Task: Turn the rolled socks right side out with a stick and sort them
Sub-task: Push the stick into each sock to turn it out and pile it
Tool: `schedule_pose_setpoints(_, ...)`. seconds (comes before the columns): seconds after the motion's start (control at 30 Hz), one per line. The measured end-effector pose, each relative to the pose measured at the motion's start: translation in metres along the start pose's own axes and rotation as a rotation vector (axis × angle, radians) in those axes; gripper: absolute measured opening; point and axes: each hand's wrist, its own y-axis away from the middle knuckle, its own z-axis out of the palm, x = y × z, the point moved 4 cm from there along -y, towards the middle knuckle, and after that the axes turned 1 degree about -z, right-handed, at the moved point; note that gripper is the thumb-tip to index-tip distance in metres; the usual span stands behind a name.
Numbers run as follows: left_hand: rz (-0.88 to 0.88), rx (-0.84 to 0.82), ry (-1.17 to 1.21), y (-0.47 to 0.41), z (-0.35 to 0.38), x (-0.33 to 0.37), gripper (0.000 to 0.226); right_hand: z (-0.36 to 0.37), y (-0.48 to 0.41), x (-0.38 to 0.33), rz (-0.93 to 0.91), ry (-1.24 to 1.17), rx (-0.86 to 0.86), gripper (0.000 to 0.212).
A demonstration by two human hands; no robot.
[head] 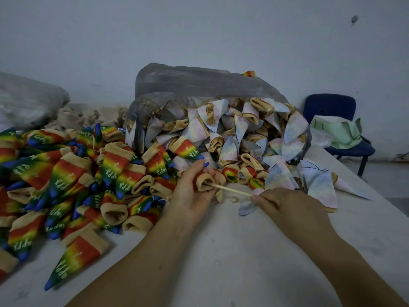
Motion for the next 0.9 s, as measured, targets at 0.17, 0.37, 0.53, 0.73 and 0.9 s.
schedule_pose_setpoints(0.17,-0.002,0.001,0.043,0.001,0.010,-0.006,0.023,-0.002,0.001,-0.013,-0.030,0.038,0.012,0.067)
schedule_pose_setpoints(0.37,-0.054,-0.084,0.297,0.004,0.018,-0.008,0.028,0.016,0.006,-0.041,0.095,-0.021,-0.064,0.051)
schedule_pose_setpoints(0.53,0.067,0.017,0.048,0.002,0.014,-0.007,0.031,0.039,0.011,-0.046,0.362,-0.607,-0.240,0.041)
schedule_pose_setpoints(0.73,0.047,-0.055,-0.218,0.005,0.005,-0.016,0.041,0.018,0.008,-0.033,0.197,-0.304,-0.126,0.049)
schedule_pose_setpoints(0.9,0.014,-0.039,-0.134,0.008,0.007,-0.015,0.041,-0.007,0.005,-0.029,-0.070,-0.184,-0.055,0.020)
